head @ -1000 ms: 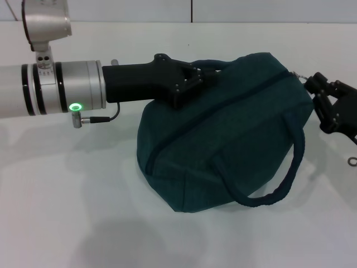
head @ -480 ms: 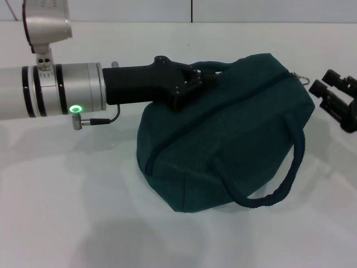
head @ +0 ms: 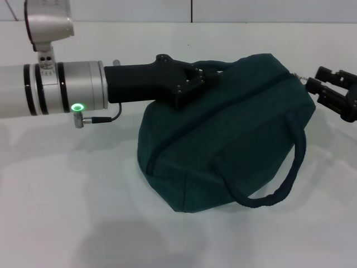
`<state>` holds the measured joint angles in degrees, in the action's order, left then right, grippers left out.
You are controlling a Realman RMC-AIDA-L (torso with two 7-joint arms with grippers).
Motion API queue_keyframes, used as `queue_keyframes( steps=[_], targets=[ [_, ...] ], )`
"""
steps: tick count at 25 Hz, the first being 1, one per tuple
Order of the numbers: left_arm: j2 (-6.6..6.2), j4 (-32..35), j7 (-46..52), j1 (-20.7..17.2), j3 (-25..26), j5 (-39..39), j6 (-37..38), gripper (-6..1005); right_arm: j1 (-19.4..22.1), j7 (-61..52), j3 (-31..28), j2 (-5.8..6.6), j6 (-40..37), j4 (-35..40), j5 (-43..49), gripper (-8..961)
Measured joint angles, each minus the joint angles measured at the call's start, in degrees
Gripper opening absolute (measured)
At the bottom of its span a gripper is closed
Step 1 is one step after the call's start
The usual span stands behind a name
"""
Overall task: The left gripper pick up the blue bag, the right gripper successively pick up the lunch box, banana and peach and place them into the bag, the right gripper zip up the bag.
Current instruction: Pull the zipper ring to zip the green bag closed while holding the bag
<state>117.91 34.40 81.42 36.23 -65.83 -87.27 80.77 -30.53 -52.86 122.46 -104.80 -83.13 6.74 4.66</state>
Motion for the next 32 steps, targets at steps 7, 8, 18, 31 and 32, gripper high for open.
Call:
queue_keyframes(
  steps=[7,8,18,31,32],
  targets=[
    [0.19,0.16,-0.12,-0.07,0.0,0.09,-0.01,25,-0.74,1.08,-0.32,0.24,0.1,-0.06,1.51,437],
    [0.2,0.16,-0.12,-0.07,0.0,0.09,-0.01,25,-0.78,1.37,-0.35,0.24,0.15,-0.06,1.48,436],
    [0.21,0.14,-0.29,0.14,0.0,0.1,-0.09,26,-3.2,1.55,-0.13,1.01,3.15,-0.15,4.98,426],
    [0.12,0.14,-0.82,-0.17,0.0,0.31,-0.09,26,-4.58,4.57,-0.29,0.39,3.91,0.36,5.88,411],
    [0.12,0.14,-0.82,-0.2,0.0,0.25,-0.1,26,-4.58,4.82,-0.31,0.34,3.9,0.45,5.88,410]
  ],
)
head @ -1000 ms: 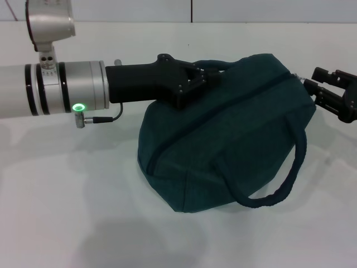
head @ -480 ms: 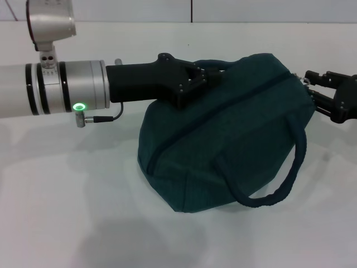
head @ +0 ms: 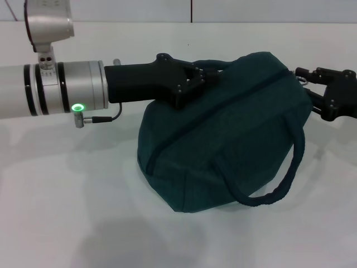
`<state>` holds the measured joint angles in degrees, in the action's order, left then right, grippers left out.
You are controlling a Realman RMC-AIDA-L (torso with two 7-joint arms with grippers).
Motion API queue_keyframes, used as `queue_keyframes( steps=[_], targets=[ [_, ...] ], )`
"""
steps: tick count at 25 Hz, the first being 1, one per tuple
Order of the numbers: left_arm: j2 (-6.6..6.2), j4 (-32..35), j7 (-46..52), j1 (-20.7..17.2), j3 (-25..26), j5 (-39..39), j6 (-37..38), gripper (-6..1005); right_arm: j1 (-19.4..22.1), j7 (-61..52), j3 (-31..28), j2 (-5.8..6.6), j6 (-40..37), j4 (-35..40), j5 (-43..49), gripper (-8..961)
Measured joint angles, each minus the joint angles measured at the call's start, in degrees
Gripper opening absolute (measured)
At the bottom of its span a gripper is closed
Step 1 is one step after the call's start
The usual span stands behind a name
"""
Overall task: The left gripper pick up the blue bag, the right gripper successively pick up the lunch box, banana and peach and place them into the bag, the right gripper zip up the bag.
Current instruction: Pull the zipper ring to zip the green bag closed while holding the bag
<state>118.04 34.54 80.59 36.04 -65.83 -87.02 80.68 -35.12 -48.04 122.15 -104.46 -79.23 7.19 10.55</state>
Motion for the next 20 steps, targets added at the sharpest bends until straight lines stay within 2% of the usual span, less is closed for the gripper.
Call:
queue_keyframes(
  steps=[5,8,16,20],
  targets=[
    [0.01,0.0,0.0,-0.05,0.0,-0.07,0.0,27,0.58,3.17,-0.68,-1.05,-0.12,0.01,-0.3,404],
    [-0.02,0.0,0.0,-0.04,0.0,-0.08,0.0,27,0.99,5.11,-1.75,-1.85,-0.02,-0.33,-0.3,311],
    [-0.02,0.0,0.0,-0.03,0.0,-0.23,0.01,27,3.27,5.94,-6.29,-2.35,-0.14,-0.28,-0.28,43],
    [-0.05,0.0,-0.07,-0.08,0.0,-0.21,0.01,27,4.49,6.07,-7.65,-2.72,1.03,-0.41,-0.25,17]
  ],
)
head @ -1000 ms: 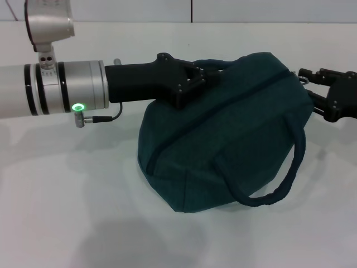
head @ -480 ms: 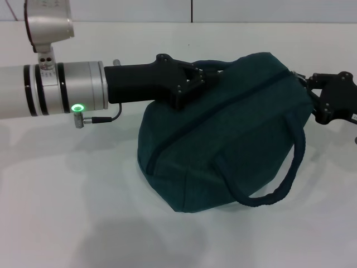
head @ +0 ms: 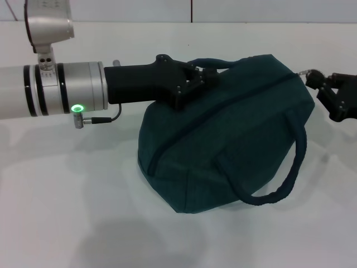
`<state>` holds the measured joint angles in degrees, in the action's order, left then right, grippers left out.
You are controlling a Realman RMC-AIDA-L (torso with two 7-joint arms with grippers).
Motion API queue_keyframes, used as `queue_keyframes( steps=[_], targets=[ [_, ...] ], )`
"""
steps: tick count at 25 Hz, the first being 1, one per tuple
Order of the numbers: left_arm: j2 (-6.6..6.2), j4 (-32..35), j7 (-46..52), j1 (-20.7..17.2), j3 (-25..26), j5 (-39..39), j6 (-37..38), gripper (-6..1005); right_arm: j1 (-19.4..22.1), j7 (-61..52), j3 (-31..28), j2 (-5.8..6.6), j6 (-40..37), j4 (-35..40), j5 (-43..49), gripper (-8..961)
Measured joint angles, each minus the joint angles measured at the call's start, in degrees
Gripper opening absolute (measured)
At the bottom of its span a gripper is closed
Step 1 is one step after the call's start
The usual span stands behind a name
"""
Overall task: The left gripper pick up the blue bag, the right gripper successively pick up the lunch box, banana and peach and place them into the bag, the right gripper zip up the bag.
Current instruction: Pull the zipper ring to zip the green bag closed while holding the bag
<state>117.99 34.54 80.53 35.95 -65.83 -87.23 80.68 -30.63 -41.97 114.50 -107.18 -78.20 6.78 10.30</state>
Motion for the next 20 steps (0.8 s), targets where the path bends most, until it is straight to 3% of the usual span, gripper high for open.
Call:
queue_keyframes(
  steps=[11,20],
  targets=[
    [0.14,-0.06,-1.23,0.01,1.16,0.37,0.0,28,0.88,-0.89,-0.11,-1.44,8.92,0.08,2.07,38],
    [1.24,-0.63,-1.77,-0.12,1.33,0.54,0.0,28,2.0,-1.9,-2.52,-1.85,7.28,1.18,3.31,64]
  ],
)
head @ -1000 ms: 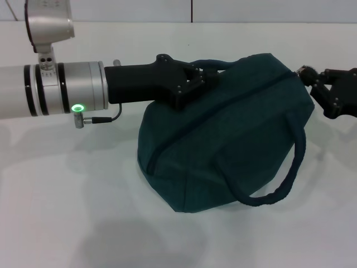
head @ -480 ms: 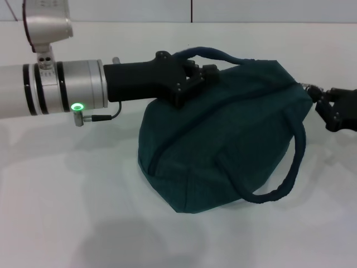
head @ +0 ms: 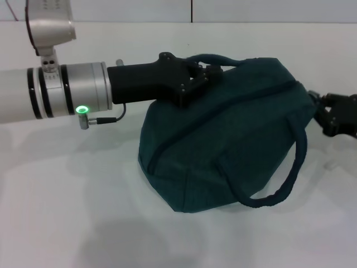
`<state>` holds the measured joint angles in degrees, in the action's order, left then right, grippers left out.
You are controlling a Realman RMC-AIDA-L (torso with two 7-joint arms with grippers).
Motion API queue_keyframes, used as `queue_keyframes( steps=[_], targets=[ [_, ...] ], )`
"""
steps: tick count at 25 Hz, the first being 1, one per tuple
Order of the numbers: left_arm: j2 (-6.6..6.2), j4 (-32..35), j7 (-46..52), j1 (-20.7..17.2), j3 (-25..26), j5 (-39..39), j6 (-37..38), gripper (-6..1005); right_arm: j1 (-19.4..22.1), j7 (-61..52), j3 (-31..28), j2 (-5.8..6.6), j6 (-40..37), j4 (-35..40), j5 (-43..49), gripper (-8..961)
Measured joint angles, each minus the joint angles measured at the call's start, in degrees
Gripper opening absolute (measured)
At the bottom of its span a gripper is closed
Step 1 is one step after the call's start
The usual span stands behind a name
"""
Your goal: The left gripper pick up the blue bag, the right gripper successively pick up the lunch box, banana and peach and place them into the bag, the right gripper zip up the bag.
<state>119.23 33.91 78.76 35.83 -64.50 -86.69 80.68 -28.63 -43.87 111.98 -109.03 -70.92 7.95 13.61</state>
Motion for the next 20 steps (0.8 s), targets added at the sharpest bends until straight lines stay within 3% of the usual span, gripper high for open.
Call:
queue_keyframes(
  steps=[2,6,11,14,17,20],
  targets=[
    [0.2,-0.08,-0.35,-0.24,0.0,0.1,0.0,28,0.5,-0.88,-2.04,0.08,-0.92,-0.01,-0.05,70],
    [0.26,-0.95,-0.84,-1.32,0.0,3.04,0.0,186,2.03,-1.63,-5.45,0.07,-2.83,0.21,-0.06,81],
    [0.2,-1.12,-5.29,-4.8,0.07,12.58,1.32,301,3.78,-1.64,-9.18,0.65,-13.42,0.33,0.06,291],
    [0.17,-1.25,-12.97,-7.82,0.1,17.47,5.53,358,4.27,-1.82,-9.29,0.83,-23.61,0.41,0.12,524],
    [0.21,-2.49,-20.38,-11.07,-0.13,17.99,10.43,415,3.97,-2.04,-8.37,0.11,-30.11,1.39,3.03,573],
    [0.31,-6.06,-27.9,-13.78,-0.18,18.33,14.74,501,3.03,-2.59,-8.21,-0.32,-31.27,5.17,10.78,623]
  ],
)
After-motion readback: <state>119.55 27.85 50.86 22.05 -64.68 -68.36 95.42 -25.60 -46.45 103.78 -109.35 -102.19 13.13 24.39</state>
